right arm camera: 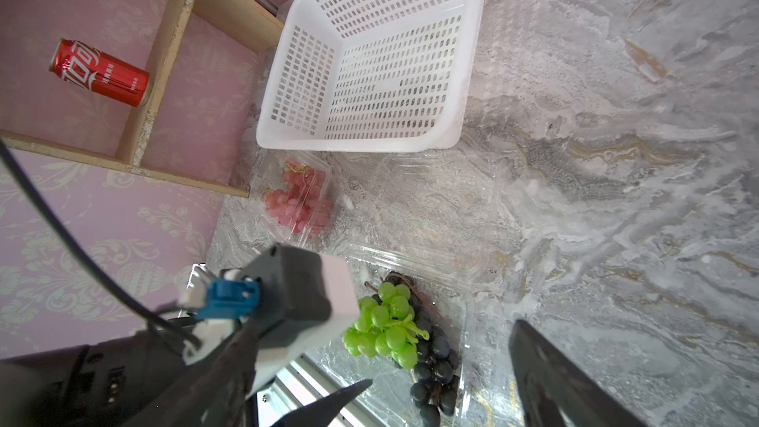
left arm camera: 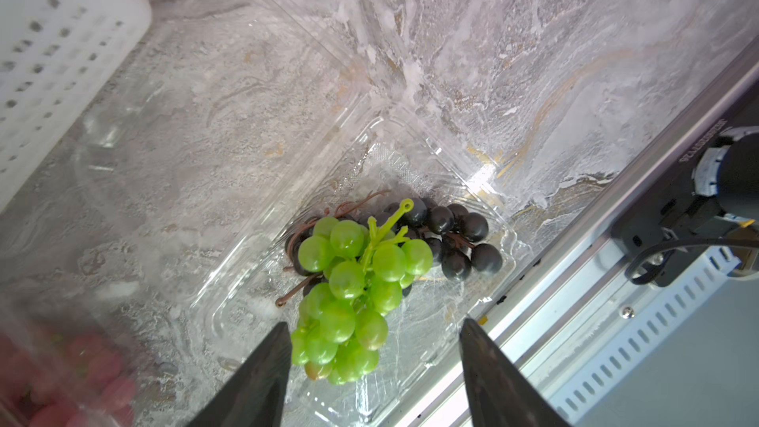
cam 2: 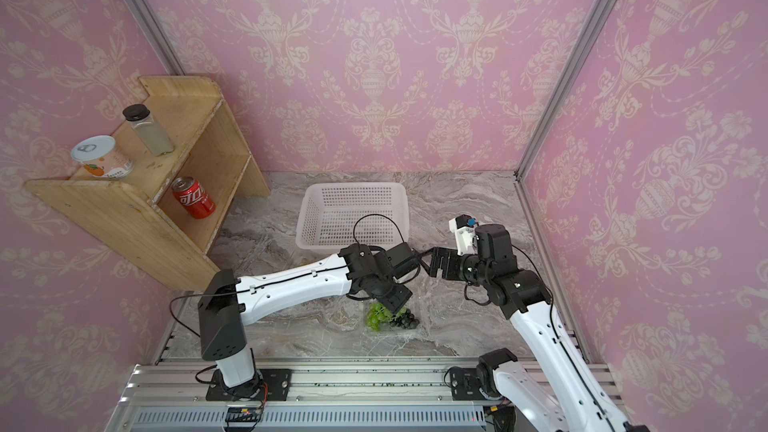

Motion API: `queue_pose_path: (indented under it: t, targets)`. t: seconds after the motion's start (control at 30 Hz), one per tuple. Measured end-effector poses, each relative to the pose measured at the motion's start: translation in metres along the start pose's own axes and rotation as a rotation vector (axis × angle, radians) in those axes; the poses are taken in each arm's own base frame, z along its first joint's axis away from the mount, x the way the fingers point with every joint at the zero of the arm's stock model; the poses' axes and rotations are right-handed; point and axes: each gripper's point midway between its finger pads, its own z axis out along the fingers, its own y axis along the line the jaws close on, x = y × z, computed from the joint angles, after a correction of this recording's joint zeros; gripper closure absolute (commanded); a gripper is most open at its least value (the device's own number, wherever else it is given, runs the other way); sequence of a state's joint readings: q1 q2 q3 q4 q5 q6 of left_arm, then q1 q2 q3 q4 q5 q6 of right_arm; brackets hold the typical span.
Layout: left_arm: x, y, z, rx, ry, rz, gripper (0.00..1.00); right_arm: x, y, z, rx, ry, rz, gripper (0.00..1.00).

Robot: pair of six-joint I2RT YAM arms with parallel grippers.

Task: Pack grapes into containers
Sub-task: Place the grape into the packing box, then move the basket to the center of the board.

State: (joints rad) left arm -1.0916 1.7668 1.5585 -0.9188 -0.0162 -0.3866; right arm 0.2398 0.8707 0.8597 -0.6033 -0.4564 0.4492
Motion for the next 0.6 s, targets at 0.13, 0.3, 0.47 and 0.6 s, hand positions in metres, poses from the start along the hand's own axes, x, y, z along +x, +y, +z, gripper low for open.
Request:
queue_pose_path:
  t: [0.13, 0.3, 0.47, 0.6]
  targets:
    - [-0.014, 0.025, -0.046, 0.003, -0.168, -0.137, 0.29, 0.01, -0.02, 0.021, 0.023, 0.065, 0.055, 0.0]
    - [0.008, 0.062, -0.055, 0.044, -0.292, -0.41, 0.27, 0.023, -0.047, 0.05, 0.037, 0.155, 0.162, 0.0]
    - [0.031, 0.08, -0.01, 0.034, -0.261, -0.583, 0.27, 0.023, -0.053, 0.064, 0.011, 0.188, 0.196, 0.0]
    - [0.015, 0.089, 0.009, 0.064, -0.29, -0.673, 0.27, 0.025, -0.059, 0.082, -0.013, 0.224, 0.219, 0.01]
